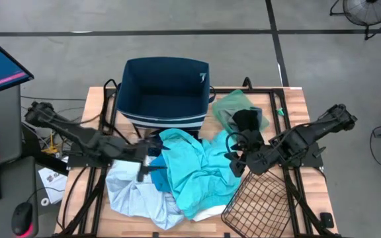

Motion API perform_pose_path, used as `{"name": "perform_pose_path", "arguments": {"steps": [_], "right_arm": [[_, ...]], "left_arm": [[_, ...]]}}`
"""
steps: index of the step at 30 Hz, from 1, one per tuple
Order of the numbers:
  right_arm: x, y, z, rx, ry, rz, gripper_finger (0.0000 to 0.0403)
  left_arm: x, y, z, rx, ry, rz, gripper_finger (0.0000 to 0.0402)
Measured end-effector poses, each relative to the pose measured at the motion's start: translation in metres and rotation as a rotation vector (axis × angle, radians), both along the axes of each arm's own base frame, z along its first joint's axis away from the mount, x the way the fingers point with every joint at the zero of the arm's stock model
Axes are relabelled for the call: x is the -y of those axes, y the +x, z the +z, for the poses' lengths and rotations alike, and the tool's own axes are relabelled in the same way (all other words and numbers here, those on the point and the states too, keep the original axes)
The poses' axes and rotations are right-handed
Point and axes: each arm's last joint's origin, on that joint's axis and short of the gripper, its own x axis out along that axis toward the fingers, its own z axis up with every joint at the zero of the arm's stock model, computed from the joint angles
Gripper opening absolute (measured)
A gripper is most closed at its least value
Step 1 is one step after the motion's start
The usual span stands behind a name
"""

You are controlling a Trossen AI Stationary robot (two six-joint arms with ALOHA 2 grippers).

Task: Pick & Place Cloths
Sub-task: Put the light blue shorts into the black wire basket

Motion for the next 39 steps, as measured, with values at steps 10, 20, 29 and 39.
{"name": "perform_pose_path", "arguments": {"steps": [10,20,29,39], "right_arm": [[-0.003,0.0,-0.001,-0.004,0.004,0.011,0.0214],[-0.015,0.043,-0.059,-0.266,-0.138,0.049,0.0215],[-0.01,0.084,-0.119,-0.533,-0.106,0.161,0.0232],[0.004,0.114,-0.172,-0.709,-0.086,0.299,0.0239]], "left_arm": [[-0.009,0.056,-0.034,-0.188,-0.027,-0.097,0.0309],[-0.011,0.043,-0.018,-0.148,-0.089,-0.129,0.0305],[-0.044,-0.056,0.059,0.184,-0.161,0.016,0.0305],[-0.068,-0.133,0.08,0.37,-0.254,0.069,0.0305]]}}
